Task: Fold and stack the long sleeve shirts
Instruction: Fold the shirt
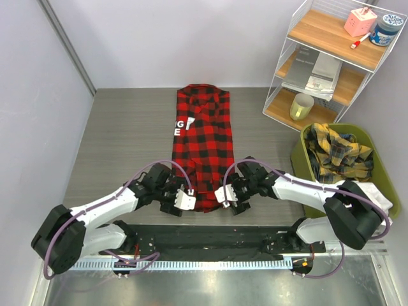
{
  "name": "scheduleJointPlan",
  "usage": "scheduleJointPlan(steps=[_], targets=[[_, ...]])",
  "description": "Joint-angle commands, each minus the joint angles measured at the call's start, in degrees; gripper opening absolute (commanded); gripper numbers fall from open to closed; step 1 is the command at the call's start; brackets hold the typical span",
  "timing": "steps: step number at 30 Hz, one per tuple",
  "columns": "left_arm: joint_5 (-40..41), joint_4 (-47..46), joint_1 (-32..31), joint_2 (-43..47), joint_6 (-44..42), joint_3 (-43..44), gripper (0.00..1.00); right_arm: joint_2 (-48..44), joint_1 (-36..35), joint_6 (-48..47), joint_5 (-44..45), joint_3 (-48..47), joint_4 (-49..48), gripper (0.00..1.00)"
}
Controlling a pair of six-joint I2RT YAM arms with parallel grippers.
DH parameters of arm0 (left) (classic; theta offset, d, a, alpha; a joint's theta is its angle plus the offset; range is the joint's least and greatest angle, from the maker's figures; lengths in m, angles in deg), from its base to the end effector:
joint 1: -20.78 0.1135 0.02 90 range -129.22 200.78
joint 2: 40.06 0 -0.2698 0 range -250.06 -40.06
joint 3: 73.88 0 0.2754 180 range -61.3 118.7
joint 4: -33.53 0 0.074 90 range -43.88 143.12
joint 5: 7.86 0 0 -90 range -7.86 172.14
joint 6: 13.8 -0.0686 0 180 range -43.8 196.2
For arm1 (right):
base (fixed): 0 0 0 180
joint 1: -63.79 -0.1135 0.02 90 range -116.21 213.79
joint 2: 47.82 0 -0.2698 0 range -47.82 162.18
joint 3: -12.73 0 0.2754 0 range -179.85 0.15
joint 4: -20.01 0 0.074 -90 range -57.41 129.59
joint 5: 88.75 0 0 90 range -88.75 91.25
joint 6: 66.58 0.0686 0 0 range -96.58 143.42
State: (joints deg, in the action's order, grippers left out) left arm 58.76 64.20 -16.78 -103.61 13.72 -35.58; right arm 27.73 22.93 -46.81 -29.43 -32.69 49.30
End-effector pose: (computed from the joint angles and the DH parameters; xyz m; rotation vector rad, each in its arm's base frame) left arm 0.1623 -0.1591 0.1241 1.9840 1.4601 -0.3341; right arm 0.1726 0.1956 0.1220 -2.1295 1.2377 0.4816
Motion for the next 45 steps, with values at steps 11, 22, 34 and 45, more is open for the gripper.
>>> scheduleJointPlan(steps=[11, 22, 34, 45], targets=[[0.71, -1.05, -0.41, -6.51, 2.89, 4.42, 0.23, 6.63, -0.97, 5.44, 7.12, -3.71, -6.79, 0.21], [-6.51, 21.11, -5.06, 0.34, 8.68, 10.76, 0.00, -6.02, -3.26, 11.09, 1.59, -3.55, 9.54, 0.04], [-3.08, 27.53, -5.68, 4.32, 9.75, 15.24, 0.00, -6.21, -3.35, 12.67, 4.74, -10.03, 12.20, 0.01], [-8.70, 30.16, 7.49, -17.00, 4.13, 37.81, 0.00, 10.04, 8.60, 7.07, -1.14, -32.45, 20.63, 0.02]])
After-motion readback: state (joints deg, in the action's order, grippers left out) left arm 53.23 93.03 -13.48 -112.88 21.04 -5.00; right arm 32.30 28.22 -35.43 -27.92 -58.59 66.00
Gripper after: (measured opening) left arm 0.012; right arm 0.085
